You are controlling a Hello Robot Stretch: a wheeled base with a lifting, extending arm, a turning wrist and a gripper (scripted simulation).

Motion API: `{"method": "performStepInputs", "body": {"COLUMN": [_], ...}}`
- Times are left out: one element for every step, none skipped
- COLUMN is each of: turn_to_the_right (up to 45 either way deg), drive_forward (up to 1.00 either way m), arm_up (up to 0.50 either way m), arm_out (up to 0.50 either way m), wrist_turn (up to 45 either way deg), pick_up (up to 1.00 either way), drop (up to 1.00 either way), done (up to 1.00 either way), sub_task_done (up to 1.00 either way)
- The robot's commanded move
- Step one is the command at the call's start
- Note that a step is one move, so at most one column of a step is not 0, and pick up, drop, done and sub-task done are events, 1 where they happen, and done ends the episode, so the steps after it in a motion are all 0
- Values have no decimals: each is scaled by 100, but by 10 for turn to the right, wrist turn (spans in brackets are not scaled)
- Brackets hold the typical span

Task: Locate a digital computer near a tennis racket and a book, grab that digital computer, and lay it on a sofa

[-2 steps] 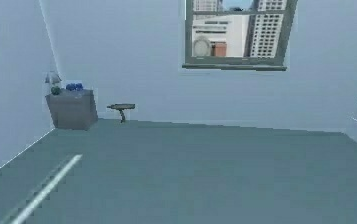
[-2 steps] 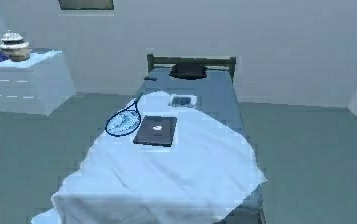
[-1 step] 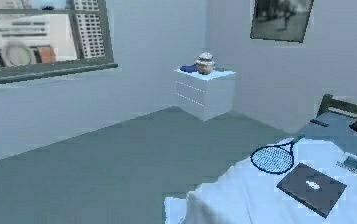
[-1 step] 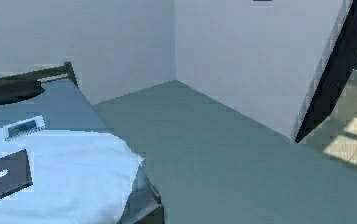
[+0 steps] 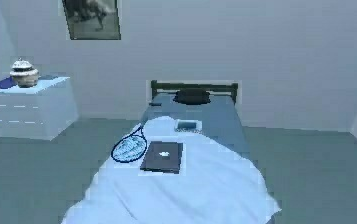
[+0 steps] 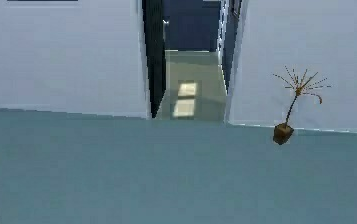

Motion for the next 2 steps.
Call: {"method": "performStepInputs", "body": {"turn_to_the_right": [390, 0], "drive_forward": [0, 40], "arm_up": [0, 0], "arm_out": [0, 0], "wrist_turn": [0, 0], "pick_up": [0, 0], "drop": [0, 0], "done": [0, 0], "sub_task_done": [0, 0]}}
